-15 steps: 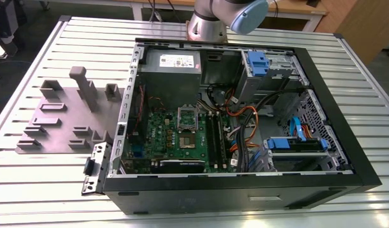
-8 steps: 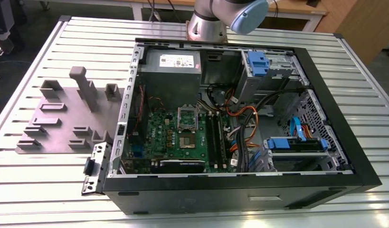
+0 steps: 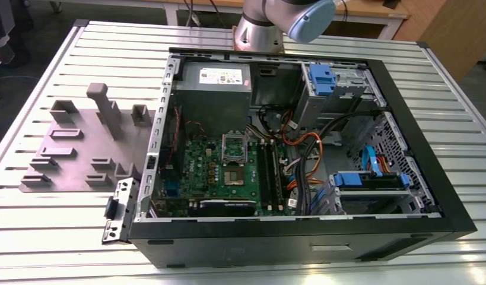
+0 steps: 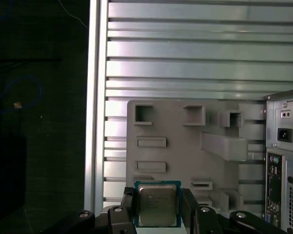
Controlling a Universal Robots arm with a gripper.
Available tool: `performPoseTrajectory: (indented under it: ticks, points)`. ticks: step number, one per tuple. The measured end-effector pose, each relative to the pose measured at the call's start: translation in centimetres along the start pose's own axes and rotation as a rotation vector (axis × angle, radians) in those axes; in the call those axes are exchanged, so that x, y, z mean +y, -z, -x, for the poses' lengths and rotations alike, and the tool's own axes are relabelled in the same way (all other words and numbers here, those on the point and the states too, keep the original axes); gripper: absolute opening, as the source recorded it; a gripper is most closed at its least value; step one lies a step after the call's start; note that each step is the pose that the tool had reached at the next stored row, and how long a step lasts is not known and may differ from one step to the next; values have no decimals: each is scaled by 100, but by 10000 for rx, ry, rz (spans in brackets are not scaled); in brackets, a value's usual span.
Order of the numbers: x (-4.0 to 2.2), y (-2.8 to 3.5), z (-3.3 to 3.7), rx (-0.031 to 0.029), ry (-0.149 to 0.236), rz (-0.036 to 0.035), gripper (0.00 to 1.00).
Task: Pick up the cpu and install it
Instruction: 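Pick up the cpu and move it towards the insertion slot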
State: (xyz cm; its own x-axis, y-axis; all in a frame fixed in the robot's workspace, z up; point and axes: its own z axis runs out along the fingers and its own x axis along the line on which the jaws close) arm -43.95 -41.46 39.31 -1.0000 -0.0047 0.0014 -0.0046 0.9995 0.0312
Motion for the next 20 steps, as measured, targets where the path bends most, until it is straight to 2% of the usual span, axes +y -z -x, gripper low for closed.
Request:
performPoseTrajectory:
  ticks: [5,12,20]
  points:
    - [-5,0,12,0,1,0,47]
    - [-7,-1,111,-1,0,1,47]
    - [-9,-1,127,-1,0,0,47]
